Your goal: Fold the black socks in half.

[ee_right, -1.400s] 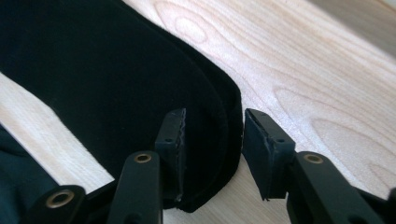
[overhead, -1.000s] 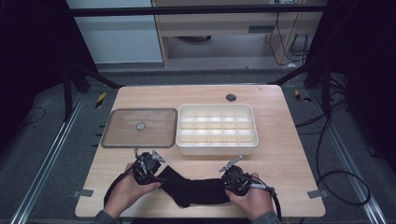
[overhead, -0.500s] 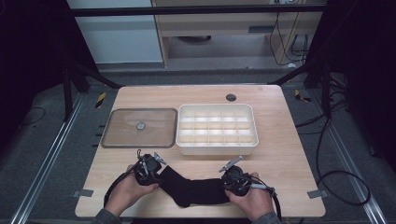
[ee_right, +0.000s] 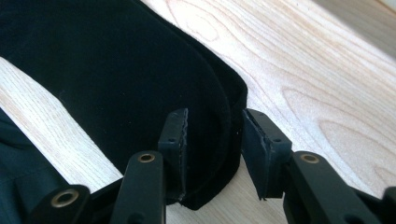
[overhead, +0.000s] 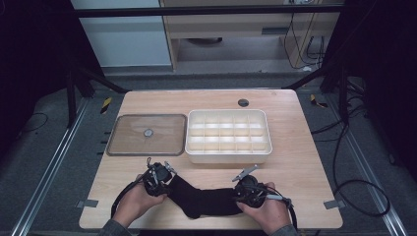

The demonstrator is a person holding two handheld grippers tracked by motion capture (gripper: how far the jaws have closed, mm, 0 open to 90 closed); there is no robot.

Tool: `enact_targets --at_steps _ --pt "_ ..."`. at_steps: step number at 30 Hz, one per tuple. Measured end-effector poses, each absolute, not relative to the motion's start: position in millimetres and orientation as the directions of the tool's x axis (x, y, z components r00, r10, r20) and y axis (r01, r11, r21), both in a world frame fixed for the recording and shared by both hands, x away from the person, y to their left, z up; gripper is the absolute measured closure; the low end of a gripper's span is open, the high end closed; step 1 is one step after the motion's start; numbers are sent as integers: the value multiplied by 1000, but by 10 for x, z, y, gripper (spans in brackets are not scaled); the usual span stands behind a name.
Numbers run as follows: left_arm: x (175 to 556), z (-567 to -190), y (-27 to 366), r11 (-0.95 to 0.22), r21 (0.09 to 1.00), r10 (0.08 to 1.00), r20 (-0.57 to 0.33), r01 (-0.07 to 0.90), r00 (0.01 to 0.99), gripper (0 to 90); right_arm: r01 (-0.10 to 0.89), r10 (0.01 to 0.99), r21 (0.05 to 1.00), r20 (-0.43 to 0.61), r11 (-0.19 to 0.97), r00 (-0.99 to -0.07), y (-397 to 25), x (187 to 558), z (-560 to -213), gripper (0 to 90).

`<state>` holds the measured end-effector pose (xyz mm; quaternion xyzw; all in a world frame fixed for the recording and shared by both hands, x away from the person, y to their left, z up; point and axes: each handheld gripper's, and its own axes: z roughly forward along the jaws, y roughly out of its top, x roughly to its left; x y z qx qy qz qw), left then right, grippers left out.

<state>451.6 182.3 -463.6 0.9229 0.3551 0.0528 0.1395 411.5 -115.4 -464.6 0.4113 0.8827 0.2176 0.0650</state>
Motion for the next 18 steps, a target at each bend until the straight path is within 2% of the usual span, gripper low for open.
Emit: enact_targets --at_steps 4,14,18 --pt "4516 -4638 1836 -711 302 665 -6 635 747 783 707 760 426 67 564 -647 -1159 4119 -4672 642" --pt "4512 -4628 1863 -708 316 661 -20 632 750 803 704 746 414 81 578 -661 -1160 4107 -4685 822" --pt "4494 -4582 1865 -717 316 652 -14 622 758 806 689 735 420 73 590 -674 -1162 4104 -4671 847"
